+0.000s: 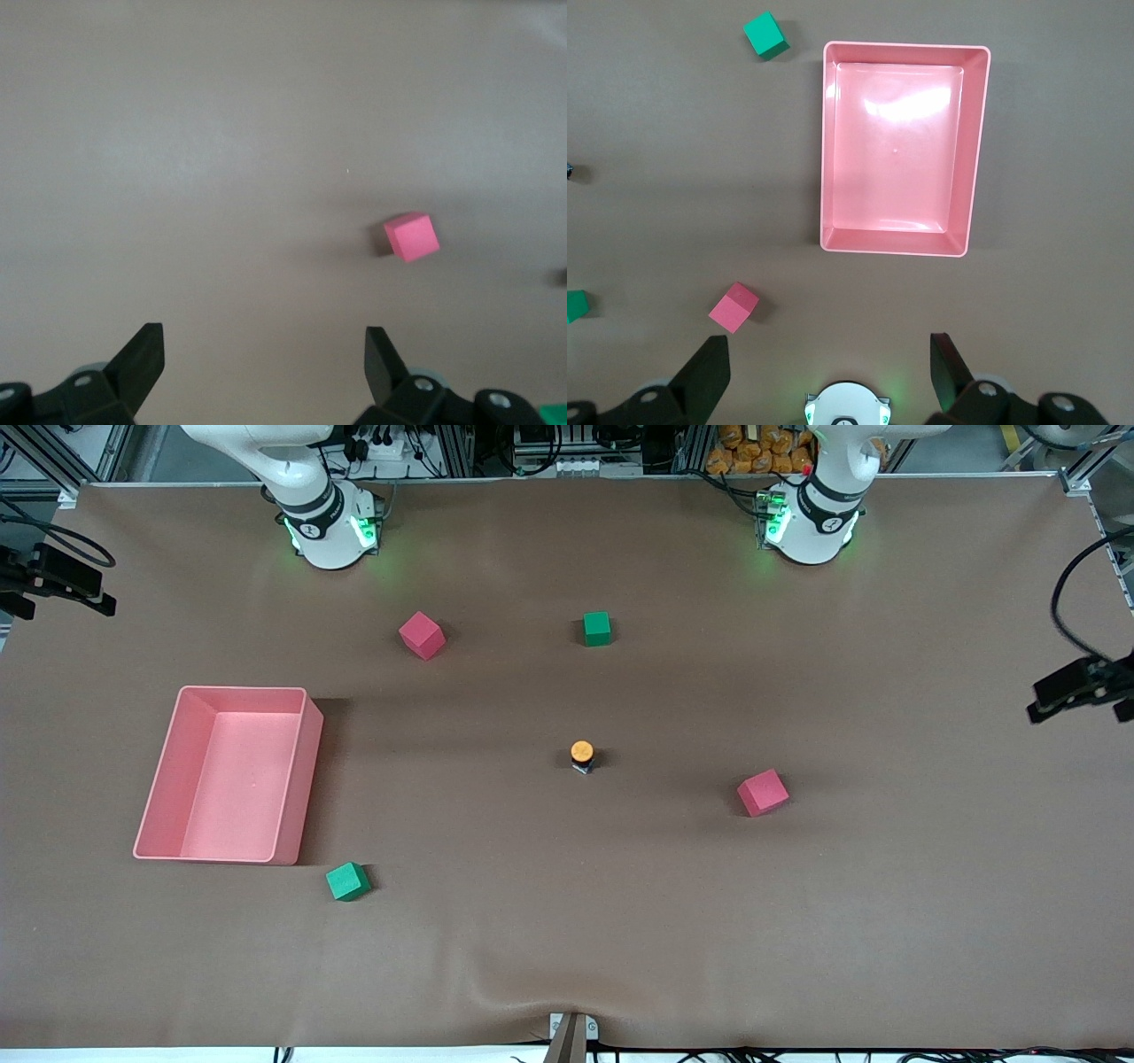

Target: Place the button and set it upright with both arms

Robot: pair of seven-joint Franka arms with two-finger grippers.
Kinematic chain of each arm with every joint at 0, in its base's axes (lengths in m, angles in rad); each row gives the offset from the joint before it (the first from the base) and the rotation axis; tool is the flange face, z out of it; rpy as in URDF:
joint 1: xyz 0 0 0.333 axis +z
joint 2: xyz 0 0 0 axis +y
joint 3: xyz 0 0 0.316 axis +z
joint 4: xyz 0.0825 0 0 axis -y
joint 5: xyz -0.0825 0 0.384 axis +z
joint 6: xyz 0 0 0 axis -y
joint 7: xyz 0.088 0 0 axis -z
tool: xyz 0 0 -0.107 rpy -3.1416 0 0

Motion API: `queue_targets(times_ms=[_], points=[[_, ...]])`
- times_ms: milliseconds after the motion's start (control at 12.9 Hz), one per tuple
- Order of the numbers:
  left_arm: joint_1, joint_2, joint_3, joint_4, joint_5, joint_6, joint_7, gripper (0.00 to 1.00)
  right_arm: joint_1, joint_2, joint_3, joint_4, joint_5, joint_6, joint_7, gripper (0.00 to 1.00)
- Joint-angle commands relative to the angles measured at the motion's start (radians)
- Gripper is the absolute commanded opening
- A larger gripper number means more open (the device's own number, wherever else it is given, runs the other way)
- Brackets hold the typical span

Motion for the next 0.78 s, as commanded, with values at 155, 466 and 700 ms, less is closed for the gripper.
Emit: queue_targets(times_ms=[155,466,700], points=[[-0.004,-0.16,0.015,-0.134,-0.003,-0.012,0.065,1.0,-0.006,-0.019,0.0,-0.012,-0.003,-0.006,-0.011,1.0],[-0.004,-0.199,0.005,-0.213,0.006,-0.001,0.054,1.0,-0.003,-0.018,0.0,-0.012,0.0,-0.006,-0.011,1.0],[-0.004,-0.189,0.006,-0.211,0.006,0.006,0.062,1.0,-0.007,-0.013,0.0,-0.012,0.0,0.001,-0.01,1.0]])
